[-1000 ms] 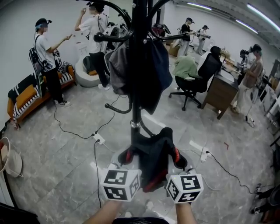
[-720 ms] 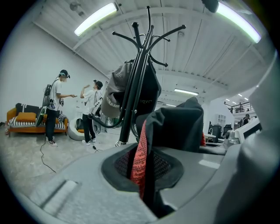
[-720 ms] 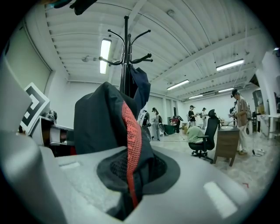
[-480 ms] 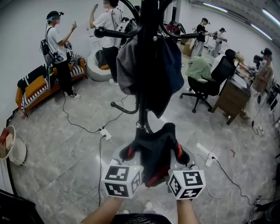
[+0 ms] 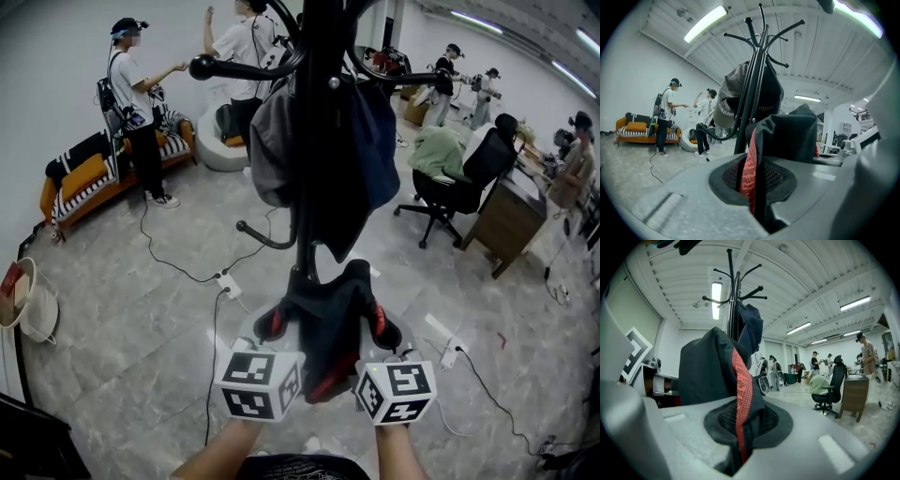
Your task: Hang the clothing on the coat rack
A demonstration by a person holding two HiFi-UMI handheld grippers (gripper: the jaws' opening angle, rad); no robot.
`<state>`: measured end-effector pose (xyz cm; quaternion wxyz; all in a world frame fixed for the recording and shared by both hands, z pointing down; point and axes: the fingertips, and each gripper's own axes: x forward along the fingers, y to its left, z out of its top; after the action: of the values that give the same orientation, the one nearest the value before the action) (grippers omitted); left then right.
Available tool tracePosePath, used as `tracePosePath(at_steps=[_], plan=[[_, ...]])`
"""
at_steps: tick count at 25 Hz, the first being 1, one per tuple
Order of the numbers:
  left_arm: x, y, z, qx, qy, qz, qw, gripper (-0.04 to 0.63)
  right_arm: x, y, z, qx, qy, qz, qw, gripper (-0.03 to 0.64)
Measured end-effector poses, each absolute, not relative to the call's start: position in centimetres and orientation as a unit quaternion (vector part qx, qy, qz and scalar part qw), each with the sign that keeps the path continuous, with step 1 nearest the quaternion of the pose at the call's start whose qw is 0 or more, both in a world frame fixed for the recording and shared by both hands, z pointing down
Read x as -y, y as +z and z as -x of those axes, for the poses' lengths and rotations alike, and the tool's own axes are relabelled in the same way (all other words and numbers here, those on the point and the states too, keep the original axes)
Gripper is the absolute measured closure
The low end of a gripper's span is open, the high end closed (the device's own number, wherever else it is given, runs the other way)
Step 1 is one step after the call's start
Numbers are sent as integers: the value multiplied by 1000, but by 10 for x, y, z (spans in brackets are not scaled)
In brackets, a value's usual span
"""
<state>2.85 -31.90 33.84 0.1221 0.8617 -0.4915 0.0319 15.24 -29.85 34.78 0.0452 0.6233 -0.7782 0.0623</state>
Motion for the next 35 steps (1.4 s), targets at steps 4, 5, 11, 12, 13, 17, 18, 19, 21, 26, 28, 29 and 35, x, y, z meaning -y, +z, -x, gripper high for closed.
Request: tracePosePath(at_steps=[4,5,11,12,13,17,18,19,21,26,28,29,35], plan=[[326,341,-30,500,31,-856,124,572,309,350,-153,786,62,-613,47,592],[328,342,-31,502,31,-855,125,572,311,351,-153,788,62,-611,47,592],[334,348,-34,511,33,-849,127,572,321,357,-154,796,66,-600,48,592],[335,349,-35,512,33,-848,128,572,322,359,-154,797,67,-598,49,592],[335,351,-36,513,35,-848,129,572,324,360,-153,799,69,-596,50,592],[339,356,-38,516,39,-845,132,572,329,366,-151,803,72,-589,54,593],[340,357,-39,516,40,-845,133,572,330,367,-151,804,73,-588,56,592],[341,359,-40,516,41,-845,134,572,332,369,-150,805,74,-586,57,593],[342,362,-42,515,43,-845,135,572,333,372,-150,806,76,-584,59,592],[347,366,-45,515,46,-845,138,572,340,377,-148,810,79,-578,62,592],[349,367,-46,514,47,-845,138,572,342,378,-147,812,79,-575,63,592],[349,368,-46,514,47,-845,139,572,343,379,-146,813,79,-574,63,592],[353,374,-47,512,53,-845,142,572,349,385,-144,814,82,-571,66,592]])
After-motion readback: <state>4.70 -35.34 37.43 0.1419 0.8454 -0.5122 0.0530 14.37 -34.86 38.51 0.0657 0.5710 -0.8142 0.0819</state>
